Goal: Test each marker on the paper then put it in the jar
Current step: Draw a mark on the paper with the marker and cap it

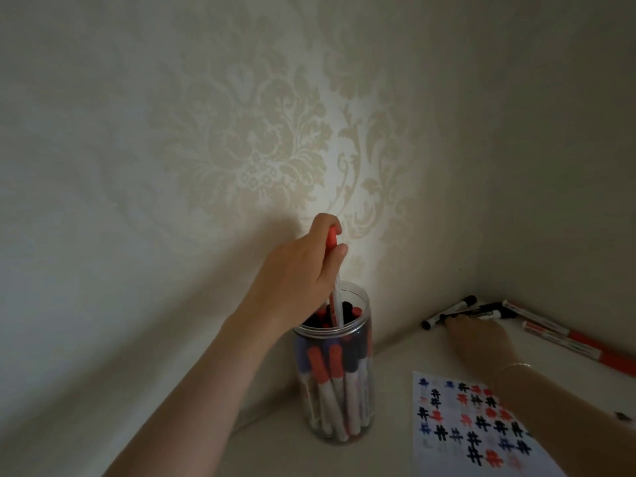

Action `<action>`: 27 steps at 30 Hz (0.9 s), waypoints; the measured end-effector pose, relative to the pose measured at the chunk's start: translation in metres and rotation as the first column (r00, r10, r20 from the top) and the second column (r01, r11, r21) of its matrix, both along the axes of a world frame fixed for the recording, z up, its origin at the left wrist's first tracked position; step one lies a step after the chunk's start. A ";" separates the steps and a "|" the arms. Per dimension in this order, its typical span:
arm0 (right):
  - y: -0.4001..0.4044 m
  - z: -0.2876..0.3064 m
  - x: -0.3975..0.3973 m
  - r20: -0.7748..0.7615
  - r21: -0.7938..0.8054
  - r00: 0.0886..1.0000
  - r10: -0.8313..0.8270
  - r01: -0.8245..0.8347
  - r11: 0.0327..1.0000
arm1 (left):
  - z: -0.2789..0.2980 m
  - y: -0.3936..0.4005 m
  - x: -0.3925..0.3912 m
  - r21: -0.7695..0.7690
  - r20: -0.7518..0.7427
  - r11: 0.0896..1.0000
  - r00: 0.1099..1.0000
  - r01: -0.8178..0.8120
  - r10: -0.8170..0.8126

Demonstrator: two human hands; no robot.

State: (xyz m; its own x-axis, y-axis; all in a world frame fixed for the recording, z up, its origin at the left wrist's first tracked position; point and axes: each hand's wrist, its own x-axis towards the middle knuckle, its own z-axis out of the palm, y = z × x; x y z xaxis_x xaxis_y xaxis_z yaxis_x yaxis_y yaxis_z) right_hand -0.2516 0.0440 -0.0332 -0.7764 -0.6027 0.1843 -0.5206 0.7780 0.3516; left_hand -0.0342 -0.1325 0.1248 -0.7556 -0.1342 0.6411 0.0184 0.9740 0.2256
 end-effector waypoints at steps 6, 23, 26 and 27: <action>-0.006 -0.004 -0.003 0.016 -0.095 0.995 0.099 -0.097 0.991 | -0.014 -0.006 -0.002 0.056 0.171 0.998 0.985 -0.018 0.008; -0.029 0.049 0.023 -0.290 -0.484 0.919 0.269 -0.383 0.787 | -0.006 -0.002 0.002 0.249 0.326 0.958 0.944 -0.142 0.055; -0.031 0.056 0.028 -0.281 -0.613 0.924 0.260 -0.381 0.692 | -0.003 -0.004 0.007 0.223 0.352 0.966 0.935 -0.129 0.044; -0.032 0.057 0.029 -0.268 -0.647 0.930 0.250 -0.366 0.668 | -0.002 -0.006 0.009 0.224 0.368 0.968 0.929 -0.116 0.027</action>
State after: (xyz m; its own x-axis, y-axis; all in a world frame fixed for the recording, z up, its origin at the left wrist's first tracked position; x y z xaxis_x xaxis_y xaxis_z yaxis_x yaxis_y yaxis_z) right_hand -0.2230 0.0123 0.0235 -0.4986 -0.4682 0.7295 -0.7633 0.6360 -0.1135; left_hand -0.0254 -0.1386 0.1227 -0.9113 -0.3107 0.2702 -0.1752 0.8865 0.4282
